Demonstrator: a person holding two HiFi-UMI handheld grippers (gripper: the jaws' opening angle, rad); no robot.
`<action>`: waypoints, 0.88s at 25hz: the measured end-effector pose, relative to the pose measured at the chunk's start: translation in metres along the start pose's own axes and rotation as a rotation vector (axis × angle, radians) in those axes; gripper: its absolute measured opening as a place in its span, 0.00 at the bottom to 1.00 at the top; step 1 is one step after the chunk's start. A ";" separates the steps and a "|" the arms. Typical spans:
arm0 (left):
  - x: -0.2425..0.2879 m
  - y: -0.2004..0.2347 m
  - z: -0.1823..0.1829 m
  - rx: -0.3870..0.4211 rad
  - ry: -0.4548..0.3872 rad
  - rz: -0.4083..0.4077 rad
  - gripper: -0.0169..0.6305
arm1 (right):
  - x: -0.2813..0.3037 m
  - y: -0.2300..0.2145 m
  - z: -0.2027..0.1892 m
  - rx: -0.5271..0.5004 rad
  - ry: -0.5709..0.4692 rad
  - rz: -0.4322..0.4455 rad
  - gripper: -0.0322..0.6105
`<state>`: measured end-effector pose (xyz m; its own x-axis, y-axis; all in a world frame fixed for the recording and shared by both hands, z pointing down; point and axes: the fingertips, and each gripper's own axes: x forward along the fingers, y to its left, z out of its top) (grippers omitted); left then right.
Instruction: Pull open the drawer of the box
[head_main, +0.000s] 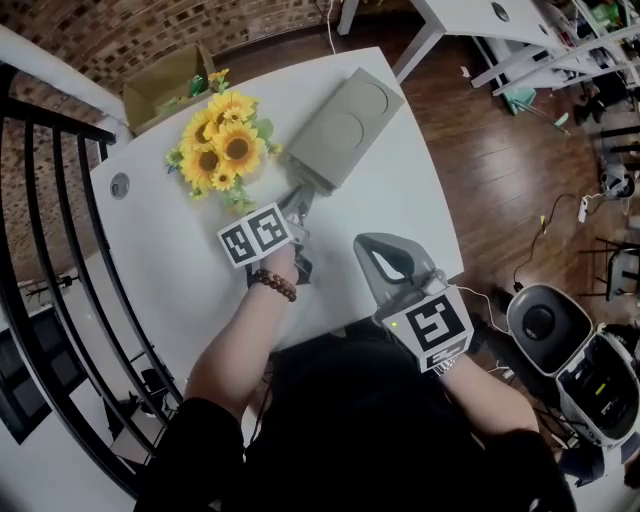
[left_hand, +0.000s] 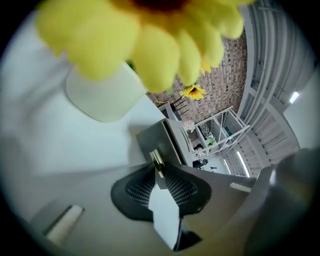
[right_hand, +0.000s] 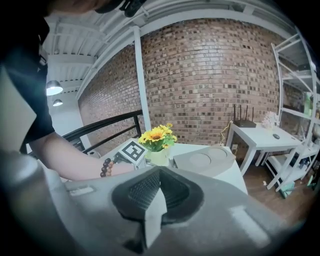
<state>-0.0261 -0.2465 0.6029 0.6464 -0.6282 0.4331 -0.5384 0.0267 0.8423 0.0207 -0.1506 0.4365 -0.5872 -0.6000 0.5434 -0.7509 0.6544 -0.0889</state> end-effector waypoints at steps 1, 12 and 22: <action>-0.004 0.002 -0.001 0.000 -0.003 0.008 0.14 | -0.001 0.001 0.001 -0.004 -0.004 0.005 0.03; -0.057 0.026 -0.017 -0.036 -0.058 0.085 0.14 | -0.012 0.021 0.009 -0.057 -0.038 0.078 0.03; -0.093 0.043 -0.026 -0.061 -0.122 0.132 0.12 | -0.016 0.042 0.013 -0.103 -0.054 0.136 0.03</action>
<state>-0.0955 -0.1671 0.6072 0.4998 -0.7057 0.5021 -0.5783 0.1596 0.8000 -0.0059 -0.1192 0.4137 -0.6991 -0.5245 0.4859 -0.6297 0.7735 -0.0711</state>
